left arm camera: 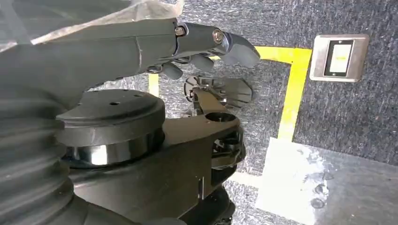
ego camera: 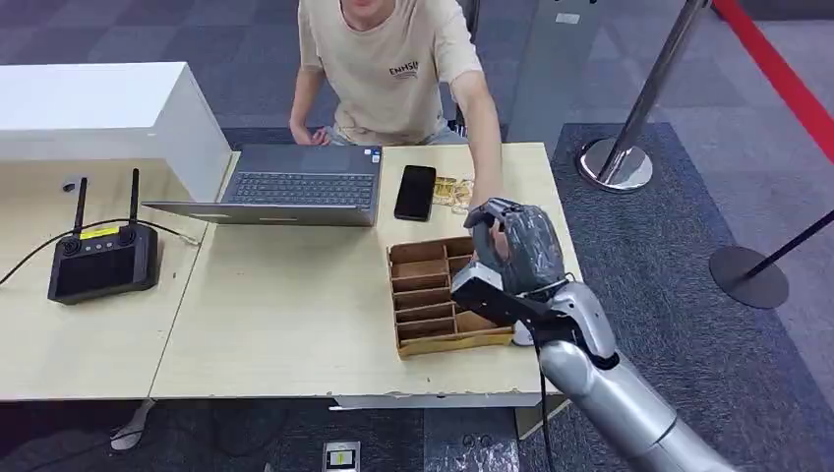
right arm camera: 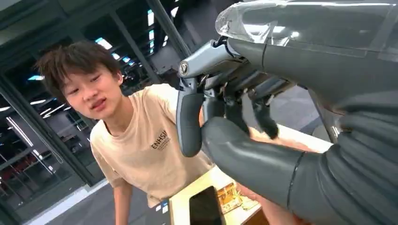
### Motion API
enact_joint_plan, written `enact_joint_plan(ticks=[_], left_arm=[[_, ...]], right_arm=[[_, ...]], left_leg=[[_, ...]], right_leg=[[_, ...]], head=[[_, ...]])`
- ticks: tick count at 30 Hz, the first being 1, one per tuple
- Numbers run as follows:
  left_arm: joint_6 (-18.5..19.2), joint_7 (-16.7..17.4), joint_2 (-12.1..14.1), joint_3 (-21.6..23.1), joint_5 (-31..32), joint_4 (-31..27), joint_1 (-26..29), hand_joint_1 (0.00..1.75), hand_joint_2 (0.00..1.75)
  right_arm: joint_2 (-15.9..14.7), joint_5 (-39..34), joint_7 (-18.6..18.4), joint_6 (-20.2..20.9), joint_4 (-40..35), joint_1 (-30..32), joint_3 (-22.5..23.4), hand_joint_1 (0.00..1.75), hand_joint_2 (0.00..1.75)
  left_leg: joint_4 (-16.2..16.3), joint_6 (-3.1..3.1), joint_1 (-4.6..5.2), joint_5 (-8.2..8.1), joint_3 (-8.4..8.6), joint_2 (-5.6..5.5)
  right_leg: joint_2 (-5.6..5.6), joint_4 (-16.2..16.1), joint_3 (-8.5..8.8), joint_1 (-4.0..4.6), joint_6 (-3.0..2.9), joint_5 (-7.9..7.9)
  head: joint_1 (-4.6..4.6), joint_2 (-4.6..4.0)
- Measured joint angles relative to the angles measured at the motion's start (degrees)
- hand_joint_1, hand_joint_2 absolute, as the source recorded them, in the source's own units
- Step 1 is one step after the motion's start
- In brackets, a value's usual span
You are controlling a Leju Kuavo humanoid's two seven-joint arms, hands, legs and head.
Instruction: Pass the card to the sensor for recognition and then transmit it.
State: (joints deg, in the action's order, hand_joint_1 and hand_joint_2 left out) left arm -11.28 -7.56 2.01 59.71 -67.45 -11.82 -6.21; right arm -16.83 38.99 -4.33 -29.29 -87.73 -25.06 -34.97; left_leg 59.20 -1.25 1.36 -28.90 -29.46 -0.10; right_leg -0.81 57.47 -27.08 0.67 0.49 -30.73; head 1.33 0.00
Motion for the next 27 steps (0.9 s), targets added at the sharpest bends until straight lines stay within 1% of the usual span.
enact_joint_plan(ticks=[5, 13, 16, 17, 18, 19, 20, 21, 22, 23, 24, 25, 26, 27], left_arm=[[0.0, 0.24, 0.07, 0.0, 0.0, 0.0, 0.0, 0.0, 1.75], [0.02, 0.24, 0.11, 0.02, -0.02, 0.0, 0.0, 0.0, 1.75], [0.02, 0.24, 0.11, 0.0, -0.02, 0.0, 0.0, 0.0, 1.75], [0.02, 0.24, 0.11, 0.0, -0.02, 0.0, 0.0, 0.0, 1.75], [0.02, 0.24, 0.11, 0.0, -0.02, 0.0, 0.0, 0.0, 1.75], [0.02, 0.24, 0.11, 0.0, -0.02, 0.0, 0.0, 0.0, 1.75], [0.02, 0.24, 0.11, 0.02, -0.02, 0.0, 0.0, 0.0, 1.75], [0.02, 0.24, 0.11, 0.0, -0.02, 0.0, 0.0, 0.0, 1.75], [0.02, 0.24, 0.11, 0.0, -0.02, 0.0, 0.0, 0.0, 1.75], [0.0, 0.24, 0.11, 0.02, -0.02, 0.0, 0.0, 0.0, 1.75], [0.0, 0.24, 0.11, 0.0, -0.02, 0.0, 0.0, 0.0, 1.75], [0.0, 0.24, 0.11, 0.0, -0.02, 0.0, 0.0, 0.0, 1.75], [0.0, 0.24, 0.11, 0.0, -0.02, 0.0, 0.0, 0.0, 1.75], [0.0, 0.24, 0.11, 0.02, -0.02, 0.0, 0.0, 0.0, 1.75]], right_arm=[[-0.17, 2.01, -0.72, 0.0, 0.0, 0.01, -0.46, 1.75, 1.75], [-0.35, 2.84, -1.33, 0.0, 0.0, 0.02, -1.09, 1.75, 1.75], [-0.42, 2.88, -1.35, -0.04, 0.0, 0.03, -1.33, 1.24, 1.75], [-0.44, 2.88, -1.35, -0.04, 0.0, 0.03, -1.35, 0.7, 1.75], [-0.44, 2.91, -1.35, -0.07, 0.0, 0.03, -1.38, 0.09, 1.75], [-0.44, 2.99, -1.38, -0.07, 0.0, 0.03, -1.4, 0.09, 1.75], [-0.46, 3.08, -1.38, -0.09, 0.0, 0.03, -1.42, 0.19, 1.75], [-0.46, 3.15, -1.4, -0.11, 0.0, 0.03, -1.44, 0.51, 1.75], [-0.5, 3.23, -1.4, -0.11, 0.0, 0.04, -1.46, 0.58, 1.75], [-0.52, 3.3, -1.42, -0.11, 0.0, 0.04, -1.53, 0.58, 1.75], [-0.55, 3.47, -1.42, -0.11, 0.0, 0.04, -1.6, 0.51, 1.75], [-0.57, 3.54, -1.42, -0.11, 0.0, 0.04, -1.68, 0.52, 1.75], [-0.57, 3.56, -1.42, -0.11, 0.0, 0.04, -1.73, 0.61, 1.75], [-0.57, 3.58, -1.42, -0.11, 0.0, 0.04, -1.73, 0.86, 1.75]], left_leg=[[0.0, 0.0, 0.0, 0.0, 0.0, 0.0], [0.0, 0.0, 0.0, 0.0, 0.01, 0.0], [0.0, 0.0, 0.0, 0.0, 0.01, 0.0], [0.0, 0.0, 0.0, 0.0, 0.01, 0.0], [0.0, 0.0, 0.0, 0.0, 0.01, 0.0], [0.0, 0.0, 0.0, 0.0, 0.0, 0.0], [0.0, 0.0, 0.0, 0.0, 0.01, 0.0], [0.0, 0.0, 0.0, 0.0, 0.01, 0.0], [0.0, 0.0, 0.0, 0.0, 0.0, 0.0], [0.0, 0.0, 0.0, 0.0, 0.01, 0.0], [0.0, 0.0, 0.0, 0.0, 0.01, 0.0], [0.0, 0.0, 0.0, 0.0, 0.01, 0.0], [0.0, 0.0, 0.0, 0.0, 0.0, 0.0], [0.0, 0.0, 0.0, 0.0, 0.0, 0.0]], right_leg=[[0.0, 0.0, 0.0, 0.0, 0.0, 0.0], [0.0, 0.0, 0.0, 0.0, 0.0, 0.0], [0.0, 0.0, 0.0, 0.0, 0.0, 0.0], [0.0, 0.0, 0.0, 0.0, 0.0, 0.0], [0.0, 0.0, 0.0, 0.0, 0.0, 0.0], [0.0, 0.0, 0.0, 0.0, 0.0, 0.0], [0.0, 0.0, 0.0, 0.0, 0.0, 0.0], [0.0, 0.0, 0.0, 0.0, 0.0, 0.0], [0.0, 0.0, 0.0, 0.0, 0.0, 0.0], [0.0, 0.0, 0.0, 0.0, 0.0, 0.0], [0.0, 0.0, 0.0, 0.0, 0.0, 0.0], [0.0, 0.0, 0.0, 0.0, 0.0, 0.0], [0.0, 0.0, 0.0, 0.0, 0.0, 0.0], [0.0, 0.0, 0.0, 0.0, 0.0, 0.0]], head=[[-0.02, 0.0], [-0.02, 0.0], [-0.02, 0.0], [-0.02, 0.0], [0.0, 0.0], [-0.02, 0.0], [-0.02, 0.0], [0.0, 0.0], [-0.02, 0.0], [0.0, 0.0], [-0.02, 0.0], [0.0, 0.0], [-0.02, 0.0], [0.0, 0.0]])
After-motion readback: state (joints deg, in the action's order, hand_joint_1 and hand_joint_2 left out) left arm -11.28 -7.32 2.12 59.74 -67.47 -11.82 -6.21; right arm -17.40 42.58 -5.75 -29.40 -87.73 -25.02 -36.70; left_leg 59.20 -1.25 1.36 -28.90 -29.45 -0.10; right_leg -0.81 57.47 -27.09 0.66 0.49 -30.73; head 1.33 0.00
